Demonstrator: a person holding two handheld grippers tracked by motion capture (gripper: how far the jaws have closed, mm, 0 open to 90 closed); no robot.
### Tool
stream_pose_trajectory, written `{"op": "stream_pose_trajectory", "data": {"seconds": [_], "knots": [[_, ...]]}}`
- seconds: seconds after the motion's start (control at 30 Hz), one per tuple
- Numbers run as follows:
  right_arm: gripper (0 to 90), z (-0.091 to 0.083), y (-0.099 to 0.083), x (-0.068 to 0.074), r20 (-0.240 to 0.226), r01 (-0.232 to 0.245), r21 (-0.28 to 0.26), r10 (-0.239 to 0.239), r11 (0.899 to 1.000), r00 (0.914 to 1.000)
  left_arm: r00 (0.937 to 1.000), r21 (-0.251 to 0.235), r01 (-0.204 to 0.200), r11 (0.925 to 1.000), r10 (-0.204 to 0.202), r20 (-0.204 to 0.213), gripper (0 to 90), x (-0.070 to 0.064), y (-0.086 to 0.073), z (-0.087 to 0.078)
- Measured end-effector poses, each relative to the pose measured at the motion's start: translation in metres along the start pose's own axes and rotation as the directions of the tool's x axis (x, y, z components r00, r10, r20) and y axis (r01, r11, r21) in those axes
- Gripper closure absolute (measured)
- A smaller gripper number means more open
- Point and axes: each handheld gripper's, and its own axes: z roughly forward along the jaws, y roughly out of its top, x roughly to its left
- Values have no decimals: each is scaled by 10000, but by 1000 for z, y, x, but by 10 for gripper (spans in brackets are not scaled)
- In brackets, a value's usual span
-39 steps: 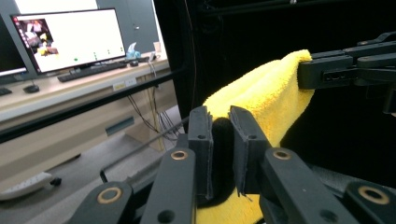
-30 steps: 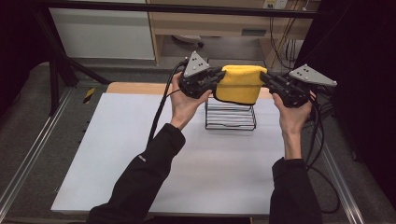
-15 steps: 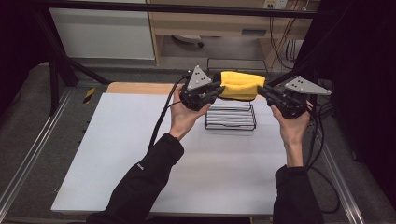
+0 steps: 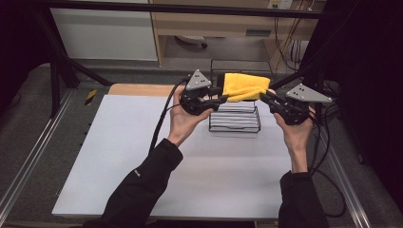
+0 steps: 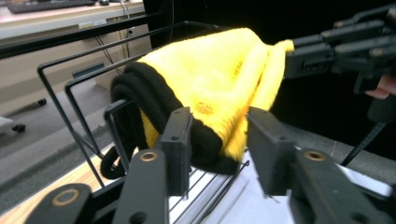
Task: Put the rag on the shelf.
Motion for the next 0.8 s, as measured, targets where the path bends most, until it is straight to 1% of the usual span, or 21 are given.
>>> {"op": "stream_pose_trajectory", "data": {"seconds": [0.07, 0.13, 0.2, 0.3, 0.33, 0.4, 0.5, 0.57, 0.67, 0.77, 0.8], "knots": [[808, 1, -1, 1, 19, 100, 43, -100, 9999, 9999, 9999, -13, 89, 10000, -89, -103, 572, 2, 2, -3], [805, 1, -2, 0, -6, 119, 47, -119, 9999, 9999, 9992, 238, 297, 9993, -290, -279, 554, 5, 1, -1], [802, 1, -3, 0, -12, 119, 62, -118, 9999, 9999, 9983, 467, 455, 9979, -437, -396, 541, 7, -2, 3], [793, 0, -5, 0, -8, 198, 143, -198, 9997, 9998, 9949, 645, 983, 9931, -965, -303, 509, 11, -8, 14], [788, 0, -5, 0, -12, 232, 162, -232, 9996, 9997, 9943, 702, 1050, 9920, -1032, -283, 504, 12, -10, 17], [774, 0, -7, -1, -32, 194, 180, -194, 9996, 9998, 9939, 825, 1083, 9907, -1063, -280, 511, 13, -13, 23], [727, -1, -8, -1, -43, 155, 354, -154, 9993, 9999, 9947, 990, 996, 9901, -964, -359, 562, 13, -15, 27], [664, -3, -10, -1, -68, 41, 409, -38, 9992, 10000, 9948, 996, 968, 9903, -931, -409, 593, 13, -16, 28], [551, -6, -11, -2, -117, -292, 399, 297, 9988, 9995, 9951, 985, 921, 9909, -881, -445, 621, 14, -18, 28], [460, -8, -12, -1, -33, -534, 373, 536, 9979, 9986, 9957, 1049, 819, 9911, -767, -527, 645, 15, -19, 28], [442, -8, -12, -1, -1, -592, 410, 593, 9974, 9982, 9957, 1055, 803, 9912, -748, -550, 652, 15, -20, 28]]}}
